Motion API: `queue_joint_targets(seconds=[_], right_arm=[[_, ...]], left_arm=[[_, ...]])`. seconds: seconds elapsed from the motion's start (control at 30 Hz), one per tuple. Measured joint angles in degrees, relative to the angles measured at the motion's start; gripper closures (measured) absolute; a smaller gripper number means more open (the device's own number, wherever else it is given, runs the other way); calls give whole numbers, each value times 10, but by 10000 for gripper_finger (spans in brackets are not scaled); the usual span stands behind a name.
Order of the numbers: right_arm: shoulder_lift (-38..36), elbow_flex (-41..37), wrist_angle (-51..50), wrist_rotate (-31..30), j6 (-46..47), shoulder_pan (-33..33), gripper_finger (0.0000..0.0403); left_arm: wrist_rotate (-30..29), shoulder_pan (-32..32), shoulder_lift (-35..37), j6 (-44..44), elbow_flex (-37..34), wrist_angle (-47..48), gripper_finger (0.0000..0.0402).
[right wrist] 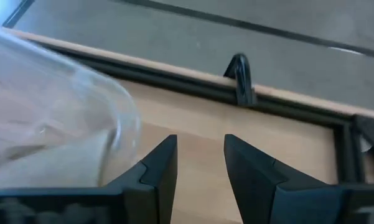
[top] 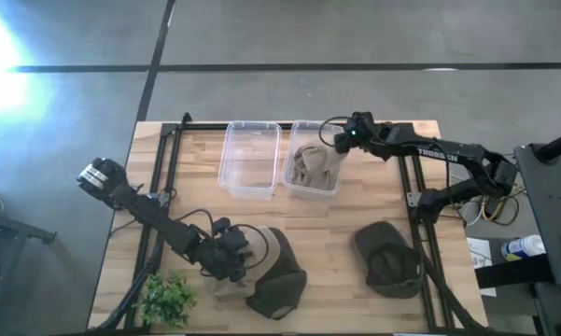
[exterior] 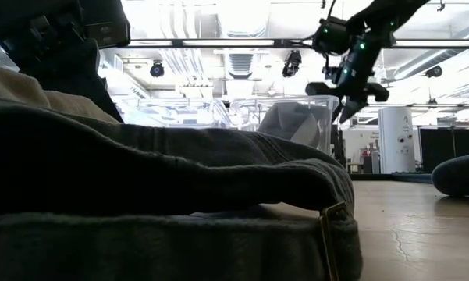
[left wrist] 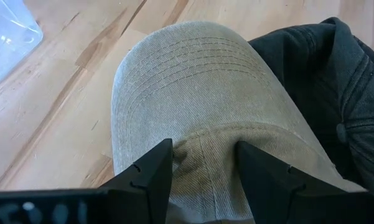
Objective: Pick & Place hat
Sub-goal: Put the brown cap into the right transparent bin
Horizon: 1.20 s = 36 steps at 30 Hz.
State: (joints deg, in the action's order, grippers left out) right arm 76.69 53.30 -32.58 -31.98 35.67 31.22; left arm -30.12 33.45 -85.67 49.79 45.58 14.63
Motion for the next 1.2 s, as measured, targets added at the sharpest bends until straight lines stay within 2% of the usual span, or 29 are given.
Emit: queue_joint_targets(seconds=[0.2, 0.33, 0.43, 0.5, 0.67, 0.8, 1.03, 1.2], right_arm=[[-29, 67, -120, 6, -3, -32, 275], [-57, 94, -211, 111, 59, -91, 275], [-75, 92, -214, 180, 133, -173, 275], [-81, 84, -206, 205, 192, -239, 275], [-66, 52, -94, 220, 328, -388, 275], [-22, 8, 55, 216, 411, -452, 275], [111, -32, 264, 217, 468, -480, 275], [181, -22, 319, 222, 475, -481, 275]], left_arm=[[11, 0, 1, 4, 2, 0, 230], [16, 0, 2, 32, -1, 0, 230], [16, 0, 2, 37, -8, 0, 230], [16, 0, 2, 37, -11, -1, 230], [12, -8, 0, -63, -22, -52, 230], [34, -31, 0, -148, -30, -95, 230], [125, -69, -19, -232, -34, -154, 229], [139, -71, -32, -247, -19, -158, 229]])
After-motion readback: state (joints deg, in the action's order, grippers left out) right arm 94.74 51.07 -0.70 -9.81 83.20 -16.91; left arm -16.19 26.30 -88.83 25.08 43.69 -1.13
